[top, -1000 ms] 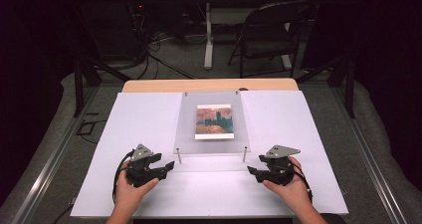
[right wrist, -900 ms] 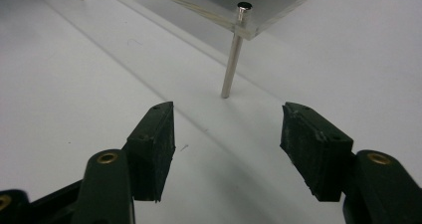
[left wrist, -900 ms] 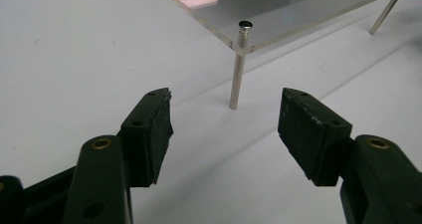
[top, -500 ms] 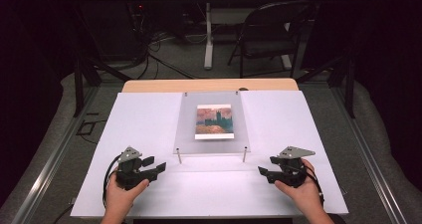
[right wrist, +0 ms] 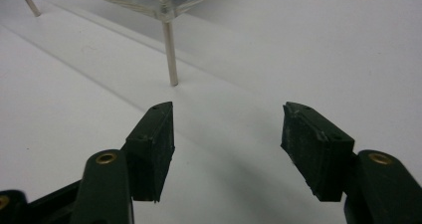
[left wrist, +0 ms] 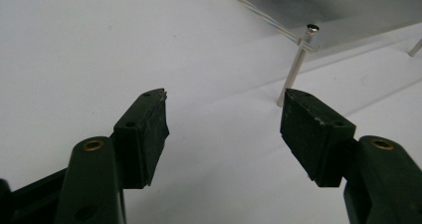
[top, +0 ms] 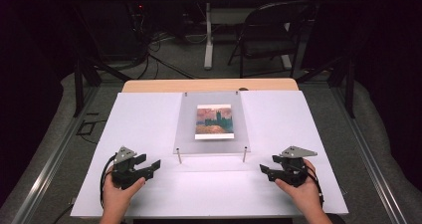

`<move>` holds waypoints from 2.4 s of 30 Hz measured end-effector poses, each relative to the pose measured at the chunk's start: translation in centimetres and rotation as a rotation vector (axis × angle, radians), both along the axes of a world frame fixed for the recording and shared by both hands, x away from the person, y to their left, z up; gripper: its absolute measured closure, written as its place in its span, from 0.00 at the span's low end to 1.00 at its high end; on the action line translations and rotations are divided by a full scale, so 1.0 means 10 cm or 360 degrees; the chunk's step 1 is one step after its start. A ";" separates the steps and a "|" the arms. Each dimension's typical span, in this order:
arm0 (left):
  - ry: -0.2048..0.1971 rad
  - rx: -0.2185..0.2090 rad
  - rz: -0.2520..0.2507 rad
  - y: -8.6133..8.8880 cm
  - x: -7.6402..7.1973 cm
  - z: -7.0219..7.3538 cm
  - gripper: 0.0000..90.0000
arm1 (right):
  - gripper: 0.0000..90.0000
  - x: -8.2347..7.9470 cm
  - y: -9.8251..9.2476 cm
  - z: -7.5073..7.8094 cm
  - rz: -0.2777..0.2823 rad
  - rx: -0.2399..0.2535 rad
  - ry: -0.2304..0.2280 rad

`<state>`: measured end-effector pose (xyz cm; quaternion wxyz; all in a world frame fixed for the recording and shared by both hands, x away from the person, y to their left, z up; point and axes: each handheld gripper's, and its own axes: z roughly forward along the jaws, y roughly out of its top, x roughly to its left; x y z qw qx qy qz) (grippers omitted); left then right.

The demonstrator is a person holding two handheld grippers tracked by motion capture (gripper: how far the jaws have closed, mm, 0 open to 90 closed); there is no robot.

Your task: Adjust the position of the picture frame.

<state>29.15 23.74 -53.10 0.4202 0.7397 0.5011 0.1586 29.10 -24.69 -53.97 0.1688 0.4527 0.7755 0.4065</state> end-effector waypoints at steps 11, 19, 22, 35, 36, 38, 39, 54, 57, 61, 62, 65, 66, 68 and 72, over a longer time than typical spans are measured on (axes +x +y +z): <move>-0.0054 0.0097 0.0068 -0.05 0.28 0.15 0.38 | 0.40 0.25 -0.07 0.17 -0.0113 -0.0059 0.0005; -0.0013 0.0041 0.0051 -0.09 0.54 0.25 0.38 | 0.44 0.59 -0.06 0.24 -0.0089 -0.0049 0.0049; -0.0003 0.0026 0.0027 -0.12 0.65 0.28 0.38 | 0.46 0.71 -0.03 0.25 -0.0065 -0.0031 0.0080; 0.0025 0.0039 0.0025 -0.31 1.11 0.39 0.38 | 0.43 1.10 0.17 0.33 -0.0048 -0.0021 0.0041; 0.0015 0.0030 0.0028 -0.32 1.14 0.40 0.38 | 0.42 1.16 0.20 0.34 -0.0040 -0.0006 0.0029; 0.0022 0.0023 0.0027 -0.35 1.19 0.41 0.38 | 0.40 1.18 0.22 0.35 -0.0042 0.0008 0.0032; 0.0030 0.0012 0.0026 -0.36 1.22 0.41 0.38 | 0.40 1.21 0.24 0.35 -0.0046 0.0015 0.0036; 0.0147 -0.0043 0.0016 -0.58 1.62 0.22 0.38 | 0.38 1.58 0.52 0.32 -0.0053 0.0145 0.0083; 0.0172 -0.0064 0.0027 -0.62 1.69 0.15 0.38 | 0.38 1.64 0.56 0.28 -0.0051 0.0150 0.0101; 0.0212 -0.0083 0.0031 -0.65 1.74 0.08 0.38 | 0.38 1.70 0.61 0.23 -0.0058 0.0162 0.0113; 0.0219 -0.0088 0.0034 -0.67 1.75 0.06 0.38 | 0.38 1.71 0.61 0.22 -0.0057 0.0162 0.0121; 0.0241 -0.0098 0.0026 -0.70 1.77 0.03 0.37 | 0.38 1.74 0.63 0.16 -0.0065 0.0179 0.0157; 0.0252 -0.0095 0.0016 -0.71 1.77 0.03 0.37 | 0.38 1.75 0.64 0.15 -0.0064 0.0191 0.0162; 0.0264 -0.0096 0.0009 -0.74 1.78 0.02 0.37 | 0.38 1.75 0.63 0.14 -0.0070 0.0197 0.0172; 0.0278 -0.0091 -0.0005 -0.78 1.81 0.00 0.37 | 0.38 1.78 0.63 0.11 -0.0077 0.0225 0.0198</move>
